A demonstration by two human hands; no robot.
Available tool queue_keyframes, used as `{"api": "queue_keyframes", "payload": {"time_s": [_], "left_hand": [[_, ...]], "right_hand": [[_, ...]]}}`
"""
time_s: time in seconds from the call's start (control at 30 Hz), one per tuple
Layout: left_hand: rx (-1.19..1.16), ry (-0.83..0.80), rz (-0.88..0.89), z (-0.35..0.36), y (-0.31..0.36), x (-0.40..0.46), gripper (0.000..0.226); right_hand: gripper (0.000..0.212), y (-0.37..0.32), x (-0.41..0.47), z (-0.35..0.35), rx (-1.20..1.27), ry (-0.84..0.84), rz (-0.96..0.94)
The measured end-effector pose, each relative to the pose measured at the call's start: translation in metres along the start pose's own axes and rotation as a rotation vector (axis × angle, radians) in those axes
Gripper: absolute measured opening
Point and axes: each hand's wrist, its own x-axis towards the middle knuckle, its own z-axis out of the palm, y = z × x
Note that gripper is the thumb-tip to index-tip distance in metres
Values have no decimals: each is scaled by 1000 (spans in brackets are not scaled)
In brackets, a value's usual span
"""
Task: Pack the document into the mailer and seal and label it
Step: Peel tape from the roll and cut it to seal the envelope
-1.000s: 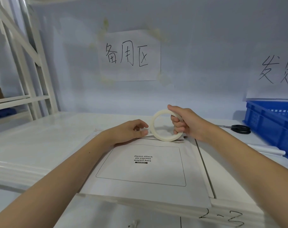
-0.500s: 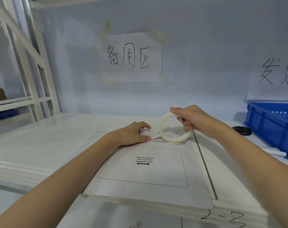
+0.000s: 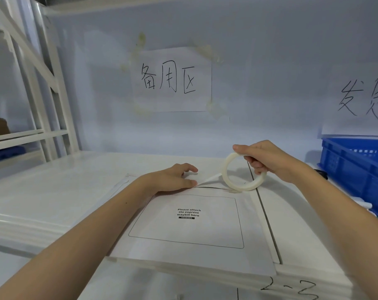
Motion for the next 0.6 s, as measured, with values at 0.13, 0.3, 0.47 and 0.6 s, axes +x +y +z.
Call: {"api": "queue_keyframes", "payload": {"time_s": [0.13,0.3,0.47,0.6], "left_hand": [[-81,-35,-96,-4,9,-1,56],[-14,-87,-167,-6,30,1,68],[-124,-22,-122,4,37,11,62],[-257,47,-51,15,29,14,34]], "right_hand": [[55,13,-3,-4,146,-123,100],[57,16,-6,3,365,-199,128],[48,8,-10,9,365,-146,131],[50,9,-8,8,331,-119,130]]}}
